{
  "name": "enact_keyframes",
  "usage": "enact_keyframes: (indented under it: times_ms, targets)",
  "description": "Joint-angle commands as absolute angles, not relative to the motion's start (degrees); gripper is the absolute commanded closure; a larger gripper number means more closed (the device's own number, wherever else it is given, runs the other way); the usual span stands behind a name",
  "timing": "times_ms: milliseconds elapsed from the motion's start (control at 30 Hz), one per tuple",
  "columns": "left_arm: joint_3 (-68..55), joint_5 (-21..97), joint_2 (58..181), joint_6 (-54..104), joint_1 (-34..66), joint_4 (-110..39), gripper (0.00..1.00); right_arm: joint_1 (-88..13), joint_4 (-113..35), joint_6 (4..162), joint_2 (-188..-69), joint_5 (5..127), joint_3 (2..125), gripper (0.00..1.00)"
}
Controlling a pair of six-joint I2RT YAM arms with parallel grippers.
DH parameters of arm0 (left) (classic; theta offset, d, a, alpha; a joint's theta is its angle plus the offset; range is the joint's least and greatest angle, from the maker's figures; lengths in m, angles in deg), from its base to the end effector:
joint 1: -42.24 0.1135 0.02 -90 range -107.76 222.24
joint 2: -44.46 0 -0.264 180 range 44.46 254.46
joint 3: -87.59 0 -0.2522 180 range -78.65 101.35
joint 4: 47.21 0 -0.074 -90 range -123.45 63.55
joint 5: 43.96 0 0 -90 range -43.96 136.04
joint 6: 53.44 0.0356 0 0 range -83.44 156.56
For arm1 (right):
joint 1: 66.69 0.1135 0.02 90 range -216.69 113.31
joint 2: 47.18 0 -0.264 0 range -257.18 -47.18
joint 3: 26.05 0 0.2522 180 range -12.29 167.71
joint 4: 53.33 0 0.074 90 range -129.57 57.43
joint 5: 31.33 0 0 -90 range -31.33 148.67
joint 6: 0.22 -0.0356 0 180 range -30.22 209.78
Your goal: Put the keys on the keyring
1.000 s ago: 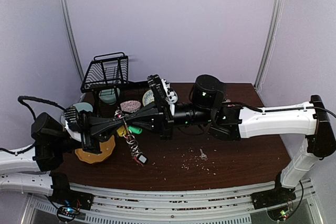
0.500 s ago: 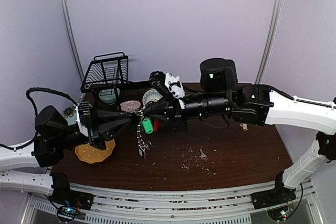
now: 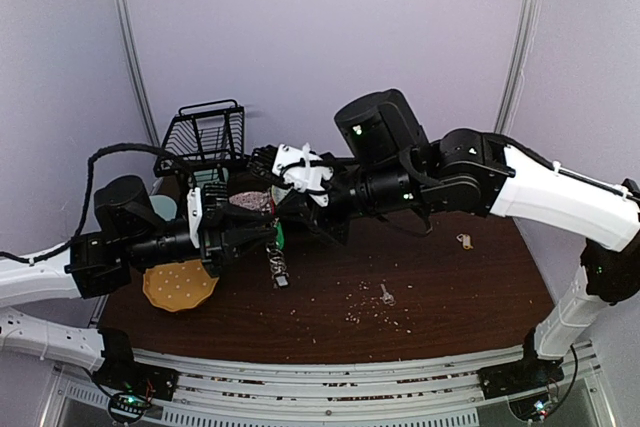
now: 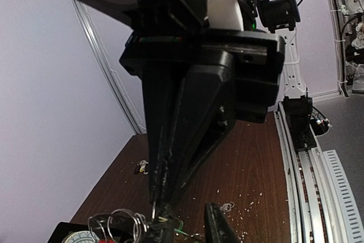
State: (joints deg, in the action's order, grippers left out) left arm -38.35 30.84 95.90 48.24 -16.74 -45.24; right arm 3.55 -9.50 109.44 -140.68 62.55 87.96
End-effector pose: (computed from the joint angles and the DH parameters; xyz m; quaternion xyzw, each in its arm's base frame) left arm 0.1032 -0.1897 0.3327 0.4797 0.5142 -0.3679 0.6084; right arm 0.1238 0.3518 0.4220 -0.6030 0.5778 0.2602 0.4846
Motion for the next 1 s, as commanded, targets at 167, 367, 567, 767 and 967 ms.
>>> enact_keyframes:
  times_ms: [167, 367, 567, 767, 967]
  targets:
    - [-37.3, 37.6, 92.3, 49.7, -16.5, -44.2, 0.76, 4.1, -9.1, 111.2, -139.8, 59.8, 87.9, 1.0]
    - [-32.4, 35.8, 96.6, 50.3, -15.9, -35.3, 0.7, 4.2, -9.9, 111.2, -139.7, 60.5, 87.8, 1.0]
    - [-32.9, 35.8, 96.8, 50.2, -15.8, -36.5, 0.89, 4.1, -10.8, 111.0, -139.2, 61.3, 87.0, 1.0]
    - [-34.1, 34.8, 95.5, 50.5, -15.8, -38.0, 1.0, 4.2, -11.7, 111.3, -138.9, 60.7, 86.3, 1.0]
    - [-34.4, 34.8, 95.4, 50.6, -15.8, -38.3, 1.0, 4.1, -13.2, 111.0, -138.2, 61.5, 85.1, 1.0]
